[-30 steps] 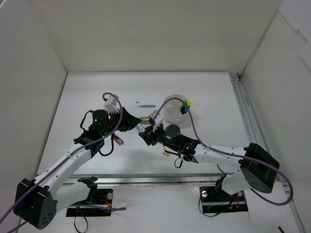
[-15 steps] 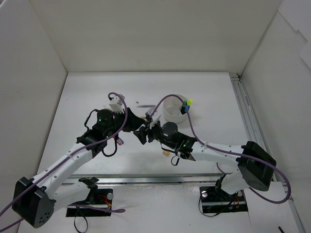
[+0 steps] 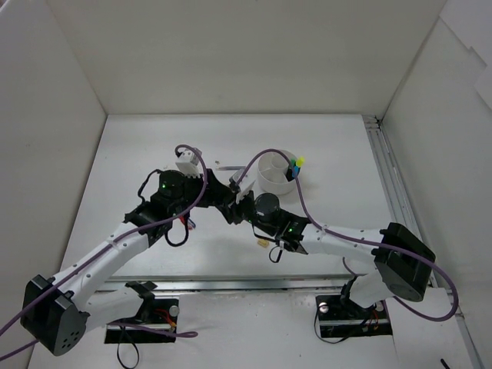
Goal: Sort the stationery into containers
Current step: Place the stationery in the storage box.
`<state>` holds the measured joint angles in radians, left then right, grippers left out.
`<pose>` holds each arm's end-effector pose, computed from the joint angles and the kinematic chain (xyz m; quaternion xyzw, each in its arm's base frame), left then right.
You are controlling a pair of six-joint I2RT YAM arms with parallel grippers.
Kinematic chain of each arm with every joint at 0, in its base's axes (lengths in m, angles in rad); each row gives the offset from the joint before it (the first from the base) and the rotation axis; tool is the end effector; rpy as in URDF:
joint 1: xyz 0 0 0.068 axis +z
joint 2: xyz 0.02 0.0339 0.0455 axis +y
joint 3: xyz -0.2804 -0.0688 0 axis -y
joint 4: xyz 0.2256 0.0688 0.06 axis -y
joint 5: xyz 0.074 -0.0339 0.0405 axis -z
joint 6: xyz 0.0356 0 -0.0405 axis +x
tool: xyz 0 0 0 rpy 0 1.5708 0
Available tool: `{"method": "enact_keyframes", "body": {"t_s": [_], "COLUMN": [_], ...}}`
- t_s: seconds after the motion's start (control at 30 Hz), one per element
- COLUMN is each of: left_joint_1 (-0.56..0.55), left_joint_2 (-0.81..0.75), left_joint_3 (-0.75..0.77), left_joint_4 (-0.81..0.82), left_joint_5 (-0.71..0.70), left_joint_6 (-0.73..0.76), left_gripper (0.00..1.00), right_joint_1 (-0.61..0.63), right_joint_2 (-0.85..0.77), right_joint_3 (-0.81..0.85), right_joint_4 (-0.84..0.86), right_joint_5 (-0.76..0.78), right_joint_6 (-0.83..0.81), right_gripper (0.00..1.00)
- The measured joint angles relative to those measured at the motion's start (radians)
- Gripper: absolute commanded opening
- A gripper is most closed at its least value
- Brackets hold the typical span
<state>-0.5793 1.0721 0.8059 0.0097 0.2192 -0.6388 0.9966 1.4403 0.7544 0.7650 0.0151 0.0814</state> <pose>0.1836 -0.1294 0.3307 0.0434 0.7886 -0.4184 0.4485 0.1663 0.2561 0.3037 -0.2948 0.6112 0.3726 0.6330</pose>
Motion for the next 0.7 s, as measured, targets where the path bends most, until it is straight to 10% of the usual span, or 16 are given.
{"method": "enact_keyframes", "body": {"t_s": [0.07, 0.7], "left_joint_1": [-0.003, 0.233], "left_joint_2": [0.01, -0.279], "left_joint_3": [0.019, 0.011], "left_joint_4": [-0.003, -0.116], "left_joint_5": [-0.027, -0.105], "left_joint_6": [0.013, 0.035], "left_gripper": [0.99, 0.99], "right_joint_1": [0.005, -0.425], "right_joint_2": [0.0, -0.034], "right_joint_3": [0.0, -0.021], "right_joint_4": [-0.008, 0.045], "right_joint_5": [0.008, 0.031], "right_joint_6": [-0.005, -0.087], "right_gripper": [0.0, 0.0]}}
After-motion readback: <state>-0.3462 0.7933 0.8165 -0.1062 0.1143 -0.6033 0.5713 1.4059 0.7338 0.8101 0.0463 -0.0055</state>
